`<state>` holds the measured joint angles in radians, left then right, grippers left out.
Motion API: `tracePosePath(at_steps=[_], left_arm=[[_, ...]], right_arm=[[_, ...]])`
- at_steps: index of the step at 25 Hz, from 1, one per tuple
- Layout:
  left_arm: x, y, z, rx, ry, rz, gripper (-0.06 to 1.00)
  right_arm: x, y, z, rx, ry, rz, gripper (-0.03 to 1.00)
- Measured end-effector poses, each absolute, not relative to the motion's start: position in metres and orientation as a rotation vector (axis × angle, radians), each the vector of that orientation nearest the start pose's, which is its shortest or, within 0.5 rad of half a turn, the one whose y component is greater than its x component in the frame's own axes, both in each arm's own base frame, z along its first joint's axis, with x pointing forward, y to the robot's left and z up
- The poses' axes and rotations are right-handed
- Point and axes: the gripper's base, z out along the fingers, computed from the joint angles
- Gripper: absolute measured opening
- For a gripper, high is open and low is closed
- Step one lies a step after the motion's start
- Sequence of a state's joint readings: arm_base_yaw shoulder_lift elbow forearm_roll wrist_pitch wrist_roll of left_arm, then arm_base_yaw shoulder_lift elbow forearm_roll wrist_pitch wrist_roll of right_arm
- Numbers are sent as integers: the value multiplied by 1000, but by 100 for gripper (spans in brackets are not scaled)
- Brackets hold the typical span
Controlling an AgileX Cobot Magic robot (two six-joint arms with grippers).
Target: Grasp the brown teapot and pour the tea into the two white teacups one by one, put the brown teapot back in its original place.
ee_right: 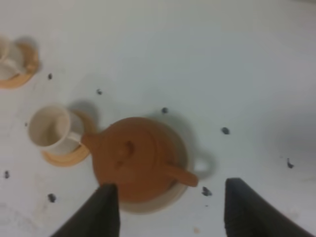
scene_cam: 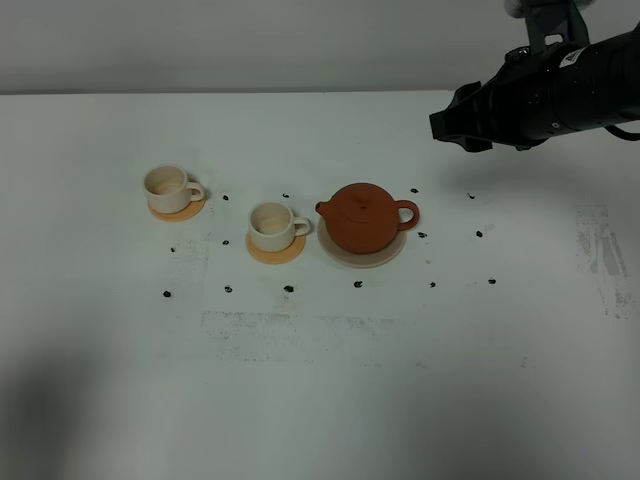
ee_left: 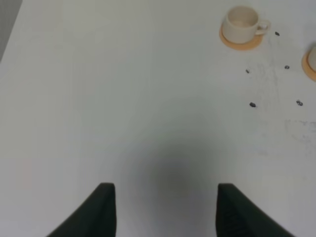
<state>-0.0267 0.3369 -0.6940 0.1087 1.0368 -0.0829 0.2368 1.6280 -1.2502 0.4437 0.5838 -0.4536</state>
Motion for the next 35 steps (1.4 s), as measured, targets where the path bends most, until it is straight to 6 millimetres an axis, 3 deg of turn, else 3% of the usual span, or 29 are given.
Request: tracePosePath(at_steps=[4, 12, 26, 35], left_arm=[[25, 7, 305, -56, 2157, 53, 48], [5, 7, 281, -60, 2093, 46, 45], [3, 7, 279, -59, 2090, 46, 40], [-7, 7, 279, -75, 2028, 56, 40]], right_arm=[[344, 109, 286, -510, 2357, 361, 49], [342, 109, 285, -526, 2376, 364, 49], [342, 109, 284, -527, 2379, 365, 49], [335, 106, 260, -500, 2414, 342, 49]])
